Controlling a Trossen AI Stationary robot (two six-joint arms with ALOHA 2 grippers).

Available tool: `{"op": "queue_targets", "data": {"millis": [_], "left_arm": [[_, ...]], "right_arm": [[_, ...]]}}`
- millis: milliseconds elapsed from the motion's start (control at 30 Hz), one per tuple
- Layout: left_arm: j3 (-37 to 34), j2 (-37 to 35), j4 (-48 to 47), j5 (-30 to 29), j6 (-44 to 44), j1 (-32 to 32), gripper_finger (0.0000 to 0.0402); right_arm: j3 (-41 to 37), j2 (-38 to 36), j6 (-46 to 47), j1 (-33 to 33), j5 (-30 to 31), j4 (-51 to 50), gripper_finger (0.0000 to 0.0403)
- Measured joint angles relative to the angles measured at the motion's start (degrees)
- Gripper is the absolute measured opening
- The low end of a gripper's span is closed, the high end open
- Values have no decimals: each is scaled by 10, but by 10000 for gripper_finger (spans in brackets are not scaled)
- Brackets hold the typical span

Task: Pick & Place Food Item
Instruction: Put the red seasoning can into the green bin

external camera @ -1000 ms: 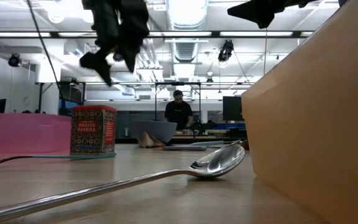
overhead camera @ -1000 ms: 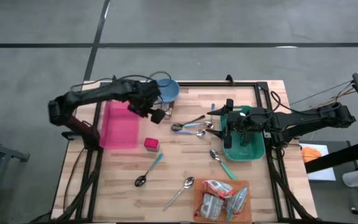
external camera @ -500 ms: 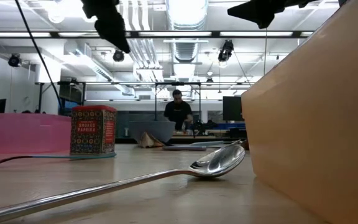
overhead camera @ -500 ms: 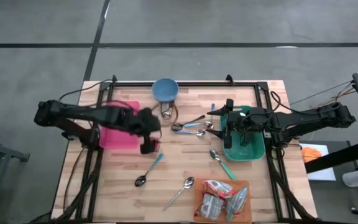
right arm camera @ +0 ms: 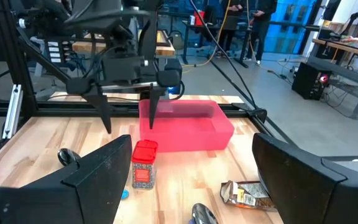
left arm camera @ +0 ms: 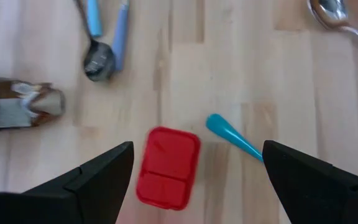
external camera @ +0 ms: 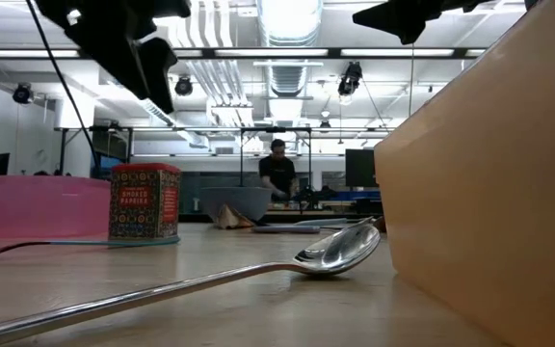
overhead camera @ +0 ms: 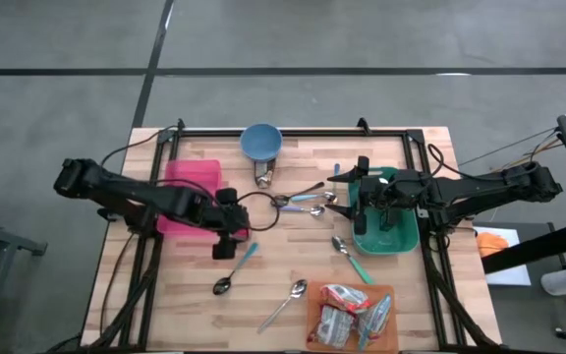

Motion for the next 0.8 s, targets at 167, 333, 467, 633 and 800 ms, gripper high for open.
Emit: {"op": "queue_targets", "data": {"millis": [167, 333, 467, 633, 800], "left_arm": [[-23, 0, 20, -7, -2, 0, 354], [-38, 0, 27, -7, -1, 0, 354], [-54, 0, 39, -9, -3, 0, 354], [-81, 0, 62, -28, 4, 3, 354], [-106, 0, 76, -19, 5, 18, 354]], "right_arm": [[0, 0, 0, 0, 0, 0, 331], [0, 0, 0, 0, 0, 0, 331], [0, 0, 0, 0, 0, 0, 331], [0, 0, 0, 0, 0, 0, 331], [0, 0, 0, 0, 0, 0, 331]]}}
